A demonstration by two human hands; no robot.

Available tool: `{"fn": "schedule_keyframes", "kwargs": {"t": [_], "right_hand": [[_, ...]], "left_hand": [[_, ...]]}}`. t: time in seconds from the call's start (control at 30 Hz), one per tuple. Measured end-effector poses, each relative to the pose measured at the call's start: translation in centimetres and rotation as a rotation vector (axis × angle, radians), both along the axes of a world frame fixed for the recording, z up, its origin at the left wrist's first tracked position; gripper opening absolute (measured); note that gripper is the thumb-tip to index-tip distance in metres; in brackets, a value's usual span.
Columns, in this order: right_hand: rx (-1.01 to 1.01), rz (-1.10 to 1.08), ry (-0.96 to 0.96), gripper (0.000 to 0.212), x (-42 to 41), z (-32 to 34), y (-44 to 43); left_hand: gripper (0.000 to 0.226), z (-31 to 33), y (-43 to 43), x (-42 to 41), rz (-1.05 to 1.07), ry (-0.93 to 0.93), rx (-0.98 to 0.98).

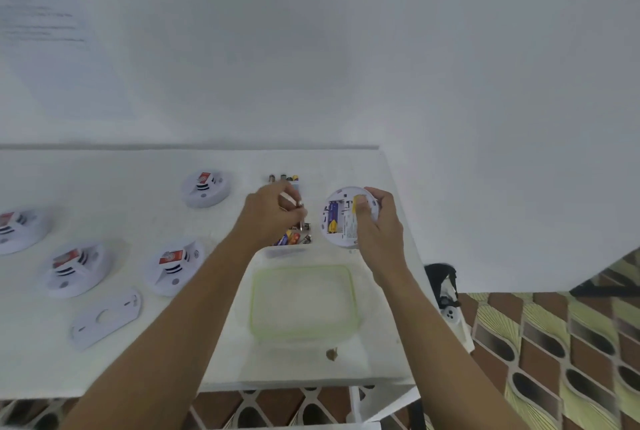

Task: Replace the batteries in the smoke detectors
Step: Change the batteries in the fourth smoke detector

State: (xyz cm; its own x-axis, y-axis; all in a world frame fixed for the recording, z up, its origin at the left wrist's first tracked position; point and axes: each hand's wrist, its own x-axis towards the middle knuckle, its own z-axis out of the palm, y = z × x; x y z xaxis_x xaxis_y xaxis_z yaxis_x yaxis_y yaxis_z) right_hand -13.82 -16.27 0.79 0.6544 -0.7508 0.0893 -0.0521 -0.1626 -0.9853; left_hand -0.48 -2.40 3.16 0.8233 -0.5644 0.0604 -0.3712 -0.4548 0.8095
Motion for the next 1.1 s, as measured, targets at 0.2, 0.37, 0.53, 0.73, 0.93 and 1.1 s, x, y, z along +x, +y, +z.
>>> {"fn": "schedule_keyframes", "kwargs": {"t": [0.2,0.37,0.53,0.73,0.93,1.1], "right_hand": [[0.021,0.005,-0.024,0.023,-0.4,0.0,-1.3],[0.022,0.030,-0.020,0.023,-1.0,-0.2,-2.1],[0.015,0.045,-0.015,0.024,-1.3,-0.3,-2.5],[0.007,0.065,-0.018,0.024,-2.1,0.1,-3.2],[-0.036,0.076,0.005,0.022,-3.2,0.5,-3.7],[-0.065,0.100,0.030,0.023,-3.9,0.5,-3.7]], "left_hand": [[0.016,-2.2,-4.0,0.4,-0.239,-0.130,0.411],[0.016,-2.1,-4.5,0.6,-0.115,-0.240,0.270],[0.018,-0.3,-4.1,-2.1,-0.114,-0.429,-0.118],[0.026,-0.1,-3.7,-4.6,-0.392,-0.560,-0.014],[0.028,0.1,-3.7,-6.3,-0.426,-0.644,0.015],[0.041,0.0,-3.7,-7.0,-0.378,-0.579,0.058]]}}
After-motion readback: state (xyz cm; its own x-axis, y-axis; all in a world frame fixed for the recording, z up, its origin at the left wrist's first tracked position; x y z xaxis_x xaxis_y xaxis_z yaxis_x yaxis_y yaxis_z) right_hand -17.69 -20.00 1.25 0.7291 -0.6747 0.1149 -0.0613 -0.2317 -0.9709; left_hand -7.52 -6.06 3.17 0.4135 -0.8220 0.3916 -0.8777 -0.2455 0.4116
